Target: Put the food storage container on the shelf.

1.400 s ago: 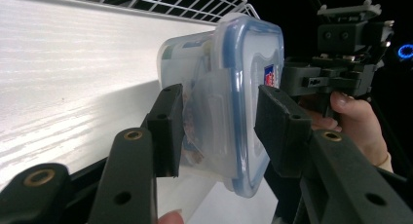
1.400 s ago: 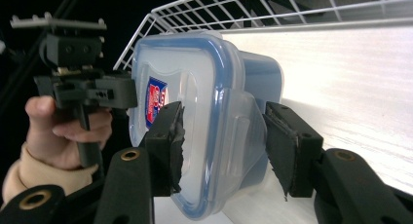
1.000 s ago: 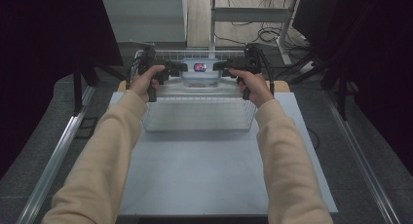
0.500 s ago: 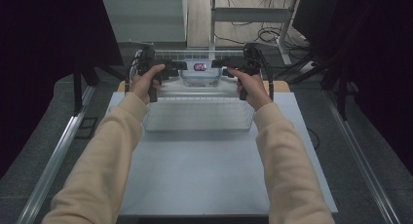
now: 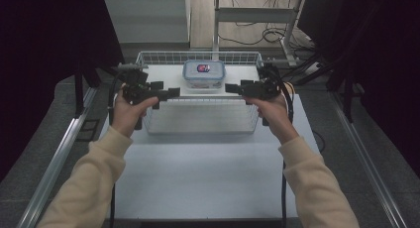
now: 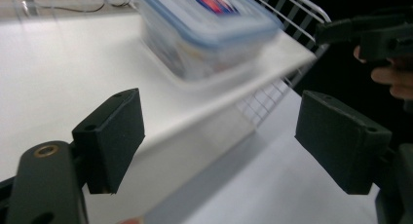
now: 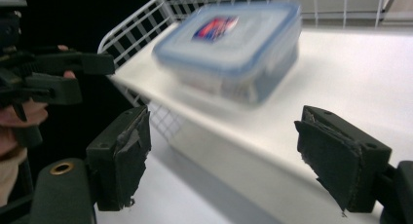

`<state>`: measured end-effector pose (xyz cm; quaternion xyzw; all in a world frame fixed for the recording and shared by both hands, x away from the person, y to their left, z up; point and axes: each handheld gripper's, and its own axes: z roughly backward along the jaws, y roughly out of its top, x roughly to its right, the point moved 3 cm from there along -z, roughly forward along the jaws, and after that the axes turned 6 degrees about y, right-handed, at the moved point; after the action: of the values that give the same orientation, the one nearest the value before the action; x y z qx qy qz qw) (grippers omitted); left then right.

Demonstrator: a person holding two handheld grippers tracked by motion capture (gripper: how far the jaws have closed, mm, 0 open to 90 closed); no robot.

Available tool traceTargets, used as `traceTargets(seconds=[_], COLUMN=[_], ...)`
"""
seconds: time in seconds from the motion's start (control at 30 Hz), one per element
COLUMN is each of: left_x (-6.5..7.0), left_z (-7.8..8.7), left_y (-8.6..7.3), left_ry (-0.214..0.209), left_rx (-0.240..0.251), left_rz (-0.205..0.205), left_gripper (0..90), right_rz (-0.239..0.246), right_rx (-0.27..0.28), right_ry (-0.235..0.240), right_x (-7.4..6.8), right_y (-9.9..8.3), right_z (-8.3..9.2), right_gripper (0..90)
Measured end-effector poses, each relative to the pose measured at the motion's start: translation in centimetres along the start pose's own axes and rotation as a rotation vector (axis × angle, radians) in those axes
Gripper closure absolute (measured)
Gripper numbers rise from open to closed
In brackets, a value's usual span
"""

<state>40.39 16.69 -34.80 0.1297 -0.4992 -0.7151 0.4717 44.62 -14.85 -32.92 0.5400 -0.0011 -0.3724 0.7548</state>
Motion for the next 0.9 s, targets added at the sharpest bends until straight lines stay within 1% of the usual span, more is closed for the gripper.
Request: traceTargets(seconds=[0.03, 0.1, 0.13, 0.17, 0.2, 0.23, 0.27, 0.3, 0.33, 0.37, 0.4, 0.43, 0.47, 0.5, 0.57, 0.63, 0.67, 0.73, 0.77, 0.8, 0.9], left_x=[0.4, 1.1, 1.4, 1.6, 1.8, 1.9, 2.0, 2.1, 2.1, 2.1, 2.1, 2.1, 2.1, 2.1, 2.1, 2.1, 2.1, 2.0, 2.0, 1.9, 1.7], left_z=[0.5, 1.2, 1.6, 1.8, 2.0, 2.1, 2.2, 2.2, 2.1, 1.9, 1.8, 1.8, 1.7, 1.6, 1.5, 1.4, 1.5, 1.5, 1.5, 1.6, 1.8], left_y=[-0.8, -2.6, -3.9, -4.7, -5.9, -7.1, -8.6, -9.5, -10.7, -11.8, -13.0, -13.7, -14.4, -15.1, -16.1, -17.0, -17.4, -18.2, -18.5, -18.9, -19.2], left_ry=[-0.003, -0.004, -0.010, -0.013, -0.019, -0.023, -0.015, -0.007, 0.003, 0.011, 0.025, 0.037, 0.051, 0.059, 0.063, 0.068, 0.068, 0.074, 0.081, 0.094, 0.112], left_rx=[0.006, 0.014, 0.019, 0.019, 0.017, 0.018, 0.010, 0.001, -0.009, -0.025, -0.051, -0.057, -0.065, -0.074, -0.088, -0.107, -0.112, -0.123, -0.127, -0.132, -0.131], left_rz=[-0.014, -0.036, -0.042, -0.040, -0.040, -0.036, -0.041, -0.049, -0.056, -0.063, -0.087, -0.092, -0.095, -0.100, -0.092, -0.094, -0.088, -0.083, -0.085, -0.093, -0.089], left_gripper=[18.0, 18.1, 18.1, 18.4, 18.4, 18.4, 18.5, 18.6, 18.6, 18.6, 18.5, 18.6, 18.7, 18.7, 18.7, 18.7, 18.7, 18.7, 18.8, 18.8, 18.8], right_rz=[0.000, 0.026, 0.033, 0.045, 0.045, 0.050, 0.056, 0.069, 0.069, 0.079, 0.094, 0.108, 0.110, 0.110, 0.103, 0.091, 0.088, 0.084, 0.078, 0.075, 0.067], right_rx=[0.000, 0.003, 0.004, 0.008, 0.008, 0.009, 0.007, 0.000, 0.000, -0.009, -0.016, -0.021, -0.032, -0.032, -0.040, -0.050, -0.058, -0.065, -0.078, -0.078, -0.082], right_ry=[0.000, 0.011, 0.014, 0.022, 0.022, 0.027, 0.028, 0.020, 0.020, 0.004, -0.013, -0.032, -0.040, -0.040, -0.042, -0.040, -0.049, -0.065, -0.070, -0.071, -0.074], right_x=[0.0, -0.4, -0.6, -0.9, -0.9, -1.0, -1.1, -1.2, -1.2, -1.1, -1.1, -1.1, -1.0, -1.0, -0.9, -0.6, -0.3, 0.0, 0.2, 0.3, 0.6], right_y=[0.0, -1.6, -2.4, -4.3, -4.3, -5.4, -6.5, -8.9, -8.9, -10.0, -11.0, -12.2, -13.7, -13.7, -15.2, -16.5, -17.2, -18.1, -18.6, -18.8, -19.3], right_z=[0.0, 0.9, 1.3, 2.1, 2.1, 2.5, 2.8, 3.3, 3.3, 3.6, 3.8, 4.1, 4.4, 4.4, 4.6, 4.7, 4.8, 4.8, 4.9, 4.9, 4.9], right_gripper=[19.7, 19.9, 19.9, 20.1, 20.1, 20.3, 20.4, 20.9, 20.9, 20.9, 21.0, 21.1, 21.1, 21.1, 21.1, 21.1, 21.2, 21.3, 21.3, 21.5, 21.6])
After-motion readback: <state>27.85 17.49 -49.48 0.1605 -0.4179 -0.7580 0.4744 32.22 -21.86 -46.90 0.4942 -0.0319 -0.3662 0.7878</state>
